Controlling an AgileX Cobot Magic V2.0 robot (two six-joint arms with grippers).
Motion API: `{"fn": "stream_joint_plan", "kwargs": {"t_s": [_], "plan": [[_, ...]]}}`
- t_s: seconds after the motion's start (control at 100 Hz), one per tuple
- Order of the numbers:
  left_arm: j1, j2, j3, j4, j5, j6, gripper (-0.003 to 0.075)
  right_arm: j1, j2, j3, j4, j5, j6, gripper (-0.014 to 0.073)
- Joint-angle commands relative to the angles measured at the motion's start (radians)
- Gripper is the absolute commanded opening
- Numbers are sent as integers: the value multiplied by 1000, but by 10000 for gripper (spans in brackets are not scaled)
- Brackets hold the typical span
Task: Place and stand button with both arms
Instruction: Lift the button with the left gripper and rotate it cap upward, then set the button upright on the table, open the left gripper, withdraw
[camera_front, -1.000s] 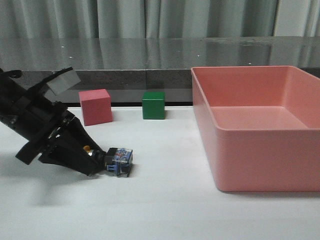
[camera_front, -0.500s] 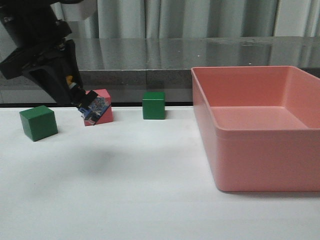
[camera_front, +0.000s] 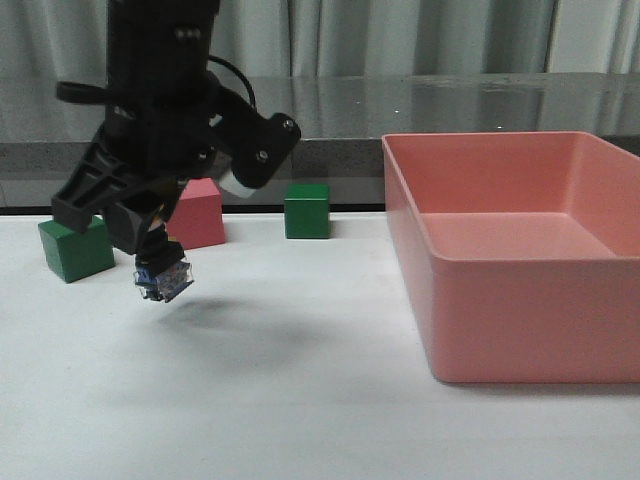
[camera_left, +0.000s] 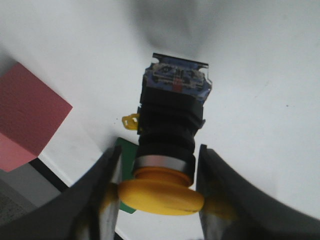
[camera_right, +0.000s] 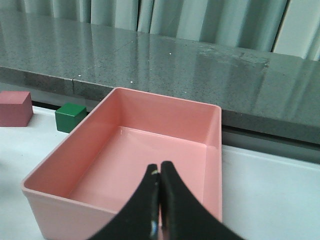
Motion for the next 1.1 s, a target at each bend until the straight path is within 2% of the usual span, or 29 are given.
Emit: {"fn": "stream_joint_plan", "kwargs": {"t_s": [0.0, 0.43, 0.53, 0.72, 0.79, 1.02, 1.09], "plan": [[-22, -25, -27, 70, 22, -52, -19, -5, 10, -28, 10, -91, 2, -76], [-33, 22, -27, 38, 44, -58, -7, -5, 10, -28, 10, -106, 2, -76], [-33, 22, -29, 36, 48, -58, 78, -5, 10, -28, 10, -106, 2, -76], [-33, 4, -29, 36, 45, -58, 411, -5, 10, -28, 10, -106, 2, -76], [-33, -8, -29, 23, 45, -58, 482, -5, 10, -28, 10, -106, 2, -76], [-33, -122, -29, -1, 81, -61, 493, -5, 10, -28, 10, -106, 2, -76], [-27, -173, -29, -1, 112, -137, 452, -5, 10, -28, 10, -106, 2, -76]]}}
